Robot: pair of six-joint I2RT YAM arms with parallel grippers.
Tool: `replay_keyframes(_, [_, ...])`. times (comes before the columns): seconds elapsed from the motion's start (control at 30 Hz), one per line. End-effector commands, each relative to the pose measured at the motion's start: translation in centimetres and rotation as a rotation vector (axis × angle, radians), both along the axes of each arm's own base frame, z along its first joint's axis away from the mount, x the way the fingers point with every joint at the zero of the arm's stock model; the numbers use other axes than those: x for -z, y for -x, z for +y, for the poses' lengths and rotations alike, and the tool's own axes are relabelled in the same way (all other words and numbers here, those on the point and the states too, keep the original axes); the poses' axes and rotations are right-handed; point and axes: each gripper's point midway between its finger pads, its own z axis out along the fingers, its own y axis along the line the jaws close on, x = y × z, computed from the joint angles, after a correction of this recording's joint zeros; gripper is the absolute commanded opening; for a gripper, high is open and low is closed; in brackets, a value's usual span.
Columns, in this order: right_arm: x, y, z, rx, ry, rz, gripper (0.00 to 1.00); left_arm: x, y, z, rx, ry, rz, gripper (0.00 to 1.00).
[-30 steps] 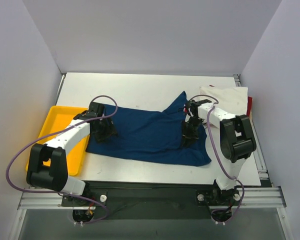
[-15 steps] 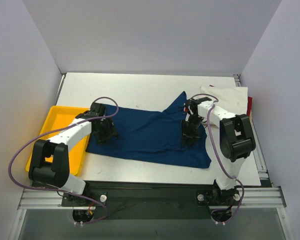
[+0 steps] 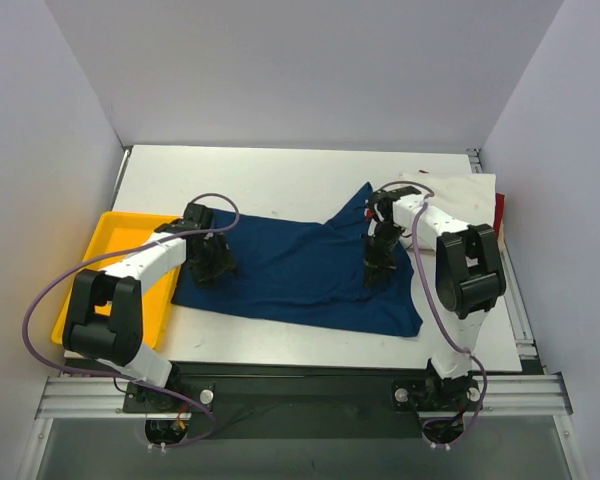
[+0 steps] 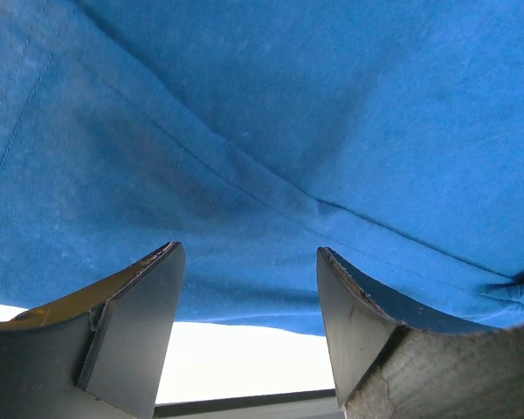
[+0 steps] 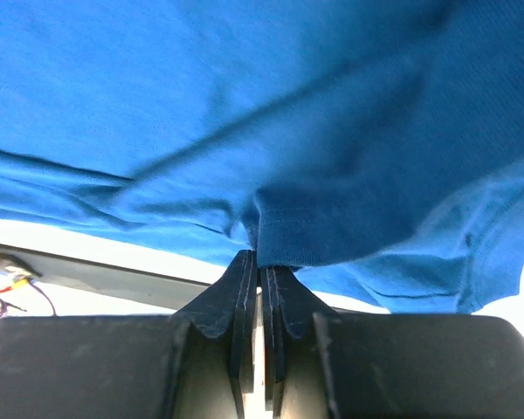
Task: Fold and stack the t-shirts
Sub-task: Fold the flattened tshirt in 1/3 of the way
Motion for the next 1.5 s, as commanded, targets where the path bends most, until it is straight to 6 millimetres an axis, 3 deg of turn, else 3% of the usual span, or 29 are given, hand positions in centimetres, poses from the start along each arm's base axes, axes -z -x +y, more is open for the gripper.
replay_keyframes(0.0, [-1.5, -0.6, 1.2, 0.001, -0.034, 0.021, 0.00, -1.3, -2.1, -0.5, 0.022, 0.019, -0.061, 0.72])
replay_keyframes(0.43, [-1.1, -6.0, 4.9, -0.024, -0.084, 0.012, 0.00, -1.2, -2.6, 0.8, 0.016, 0.005, -0.045, 0.72])
replay_keyframes(0.73, [-1.0, -7.8, 7.5, -0.040, -0.129, 0.027, 0.00, -1.3, -2.5, 2.2, -0.012, -0.005, -0.039, 0.73])
replay_keyframes(0.97, [-1.0, -9.1, 8.9, -0.019, -0.175, 0.025, 0.14, -1.4, -2.7, 2.8, -0.027, -0.003, -0.042, 0.72])
replay_keyframes(1.13, [-1.8, -10.3, 10.1, -0.008, -0.229, 0.008, 0.32, -1.3, -2.6, 2.8, -0.031, -0.002, -0.037, 0.72])
replay_keyframes(1.23, [-2.2, -10.4, 10.1, -0.015, -0.231, -0.008, 0.36, -1.2, -2.6, 2.8, -0.032, -0.001, -0.037, 0.73])
replay_keyframes(1.47, [-1.5, -9.2, 7.2, -0.074, -0.121, -0.034, 0.41, -1.0, -2.3, 2.7, -0.047, 0.010, -0.033, 0.73])
